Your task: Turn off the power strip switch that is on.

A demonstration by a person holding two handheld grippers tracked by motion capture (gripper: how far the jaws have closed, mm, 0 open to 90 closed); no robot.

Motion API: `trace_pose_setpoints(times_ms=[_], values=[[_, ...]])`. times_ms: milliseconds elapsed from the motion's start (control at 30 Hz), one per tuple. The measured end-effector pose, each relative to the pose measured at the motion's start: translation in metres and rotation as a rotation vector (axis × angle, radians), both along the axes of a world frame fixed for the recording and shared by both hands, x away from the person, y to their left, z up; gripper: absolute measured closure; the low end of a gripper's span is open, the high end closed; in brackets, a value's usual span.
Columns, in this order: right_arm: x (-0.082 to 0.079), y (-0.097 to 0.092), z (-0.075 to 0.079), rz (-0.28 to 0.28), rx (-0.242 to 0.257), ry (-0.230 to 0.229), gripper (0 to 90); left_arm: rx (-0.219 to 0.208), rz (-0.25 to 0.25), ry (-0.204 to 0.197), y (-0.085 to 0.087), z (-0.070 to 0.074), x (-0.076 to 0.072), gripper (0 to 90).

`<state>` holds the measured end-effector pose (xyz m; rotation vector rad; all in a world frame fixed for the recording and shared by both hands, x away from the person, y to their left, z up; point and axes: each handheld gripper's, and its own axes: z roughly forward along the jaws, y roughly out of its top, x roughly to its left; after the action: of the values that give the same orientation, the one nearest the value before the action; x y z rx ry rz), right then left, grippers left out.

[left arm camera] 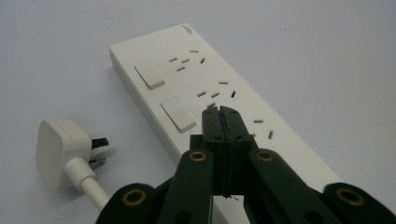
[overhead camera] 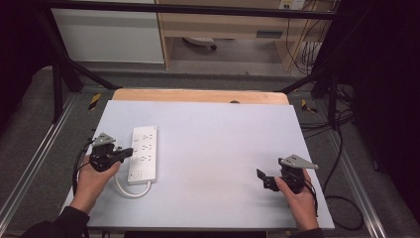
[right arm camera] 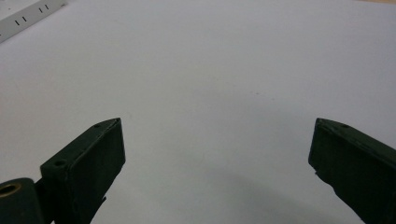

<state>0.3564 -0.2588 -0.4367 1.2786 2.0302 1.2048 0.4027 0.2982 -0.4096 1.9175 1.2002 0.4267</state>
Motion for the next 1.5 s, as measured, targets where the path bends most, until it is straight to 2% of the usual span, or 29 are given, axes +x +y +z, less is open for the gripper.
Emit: trace_pose_setpoints(times_ms=[1500], values=[[0.0,0.001,0.0,0.002,-0.001,0.001,4.1,0.027,0.0,0.034,-0.004,-0.016,0.005,90.0]])
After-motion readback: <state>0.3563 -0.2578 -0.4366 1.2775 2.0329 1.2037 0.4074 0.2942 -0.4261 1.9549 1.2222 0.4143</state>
